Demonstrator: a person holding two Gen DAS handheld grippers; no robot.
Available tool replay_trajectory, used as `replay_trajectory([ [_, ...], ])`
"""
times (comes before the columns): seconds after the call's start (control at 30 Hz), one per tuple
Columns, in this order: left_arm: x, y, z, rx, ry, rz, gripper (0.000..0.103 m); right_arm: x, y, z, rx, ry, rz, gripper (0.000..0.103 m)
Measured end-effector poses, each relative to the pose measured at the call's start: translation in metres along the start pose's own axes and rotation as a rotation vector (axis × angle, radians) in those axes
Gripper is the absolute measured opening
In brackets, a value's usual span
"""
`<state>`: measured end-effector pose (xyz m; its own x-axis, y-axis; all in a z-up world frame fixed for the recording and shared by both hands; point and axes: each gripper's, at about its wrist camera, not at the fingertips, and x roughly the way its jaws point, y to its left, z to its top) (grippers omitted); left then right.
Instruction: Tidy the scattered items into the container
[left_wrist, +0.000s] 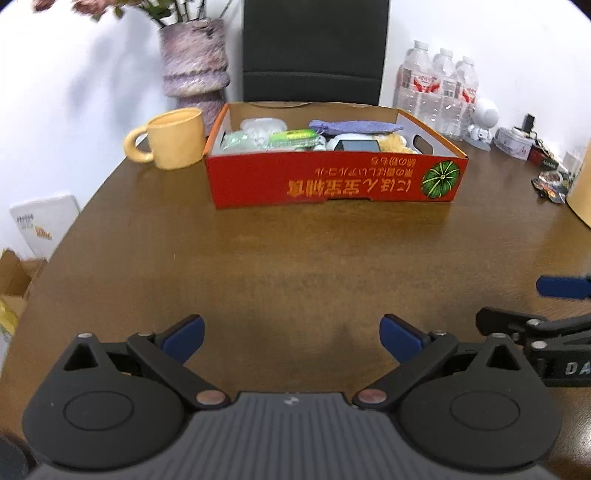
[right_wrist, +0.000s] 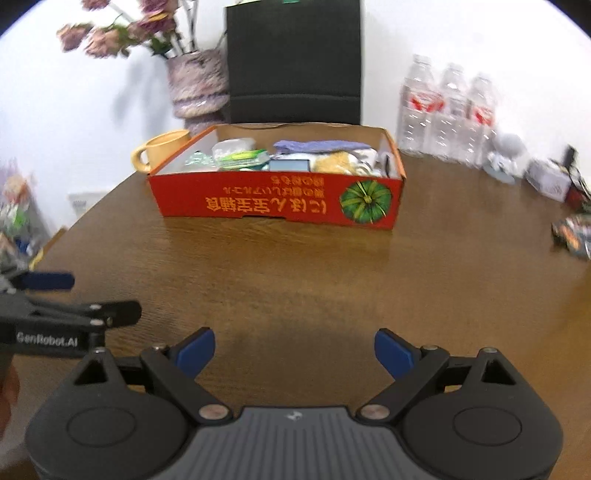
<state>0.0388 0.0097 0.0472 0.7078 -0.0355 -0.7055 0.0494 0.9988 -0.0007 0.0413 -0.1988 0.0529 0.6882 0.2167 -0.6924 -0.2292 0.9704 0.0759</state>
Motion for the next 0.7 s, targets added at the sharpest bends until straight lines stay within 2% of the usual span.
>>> replay_trajectory([
  [0.23, -0.001, 0.002, -0.035, -0.024, -0.035, 0.023, 0.103, 0.003, 0.011, -0.035, 0.0, -0.067, -0.007, 0.094],
  [0.43, 0.002, 0.003, -0.049, -0.022, -0.039, 0.034, 0.103, 0.012, 0.012, -0.049, 0.009, -0.033, 0.002, 0.095],
  [0.53, 0.003, 0.003, -0.055, -0.019, -0.042, 0.036, 0.103, 0.014, 0.015, -0.054, -0.003, -0.04, -0.015, 0.103],
  [0.7, 0.005, 0.001, -0.058, -0.009, -0.073, 0.031, 0.103, 0.015, 0.021, -0.062, -0.037, -0.062, -0.042, 0.103],
])
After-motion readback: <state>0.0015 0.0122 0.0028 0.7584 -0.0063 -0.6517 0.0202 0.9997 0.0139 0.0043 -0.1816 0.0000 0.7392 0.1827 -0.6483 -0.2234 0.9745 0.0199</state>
